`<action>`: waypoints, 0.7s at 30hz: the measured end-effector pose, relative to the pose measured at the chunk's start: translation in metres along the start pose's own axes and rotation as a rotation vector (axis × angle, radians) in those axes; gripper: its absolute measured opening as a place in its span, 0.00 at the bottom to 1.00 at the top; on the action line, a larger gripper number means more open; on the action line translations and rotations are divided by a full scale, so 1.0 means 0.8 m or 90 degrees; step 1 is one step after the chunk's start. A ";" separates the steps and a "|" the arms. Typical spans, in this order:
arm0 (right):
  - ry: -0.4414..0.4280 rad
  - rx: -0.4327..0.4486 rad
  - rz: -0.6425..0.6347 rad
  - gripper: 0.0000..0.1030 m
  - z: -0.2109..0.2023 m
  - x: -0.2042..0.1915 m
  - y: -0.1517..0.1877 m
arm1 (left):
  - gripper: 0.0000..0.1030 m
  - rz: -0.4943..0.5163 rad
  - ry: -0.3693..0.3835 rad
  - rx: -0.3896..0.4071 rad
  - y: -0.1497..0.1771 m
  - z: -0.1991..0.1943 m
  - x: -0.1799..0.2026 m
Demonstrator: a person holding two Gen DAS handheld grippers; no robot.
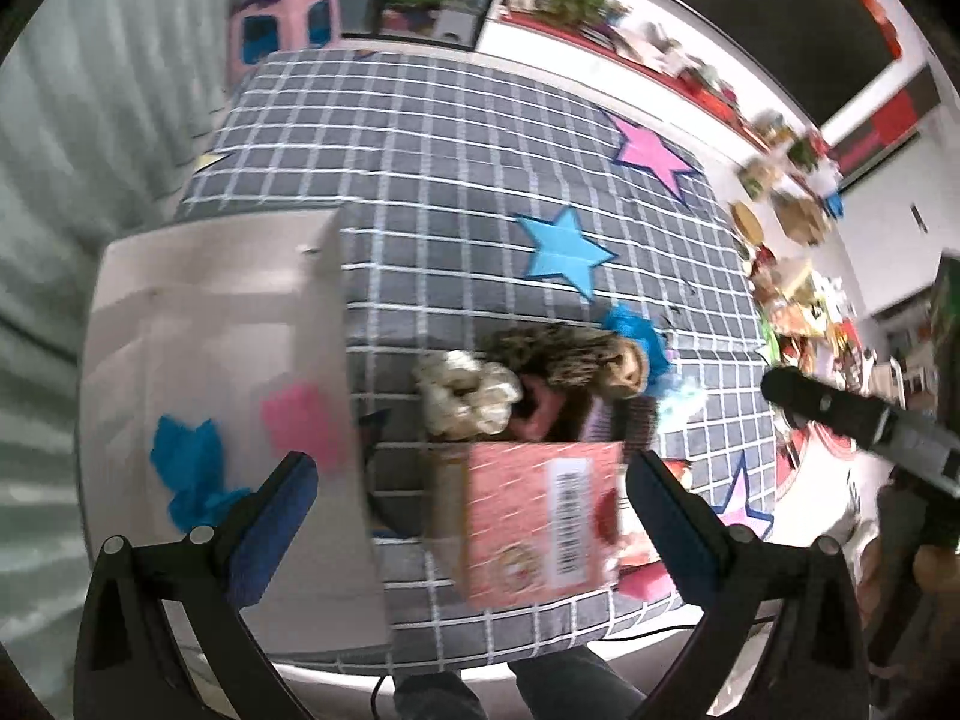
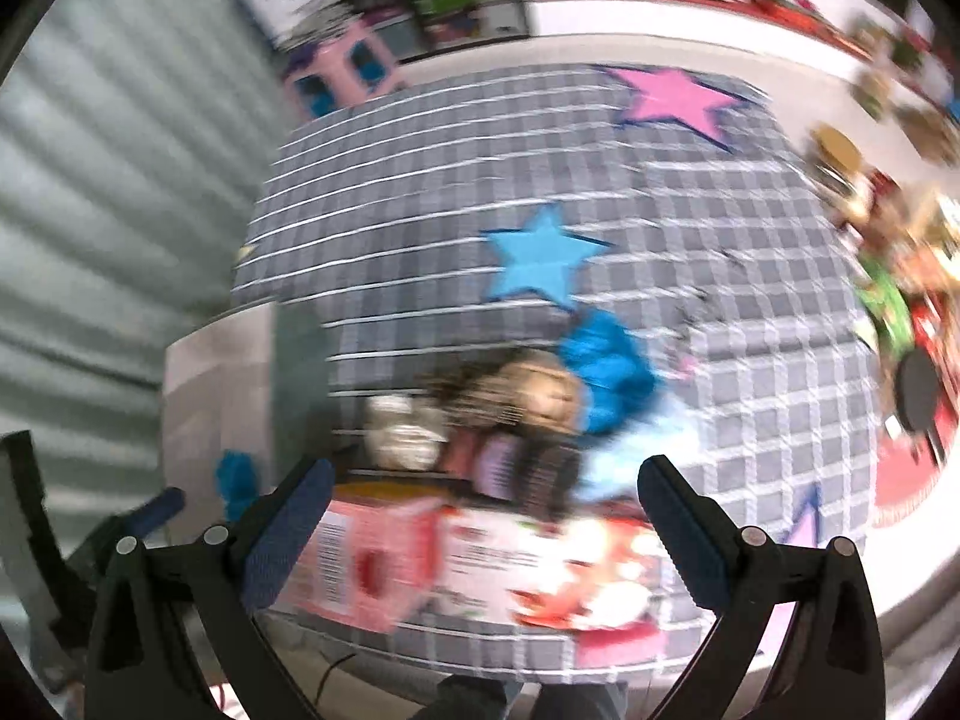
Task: Organize soft objects
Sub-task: 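Move both tools back over the pile of soft items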
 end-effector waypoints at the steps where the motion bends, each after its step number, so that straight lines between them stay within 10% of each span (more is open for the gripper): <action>1: 0.007 -0.001 0.020 1.00 -0.001 0.020 0.004 | 1.00 0.011 0.004 -0.004 -0.003 0.003 0.012; 11: 0.055 -0.048 0.161 1.00 0.009 0.169 0.074 | 1.00 0.074 0.010 -0.058 -0.014 0.035 0.088; 21: 0.008 -0.120 0.116 1.00 0.045 0.163 0.147 | 1.00 0.113 -0.043 -0.107 -0.017 0.078 0.127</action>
Point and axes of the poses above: each gripper's, at about its wrist camera, not at the fingertips, and z roughly the way its jaws point, x to its right, y to its underside, the point moved 10 cm from there along z, roughly the way its jaws point, and after that the axes turned 1 degree about z, right-handed, at the moved point
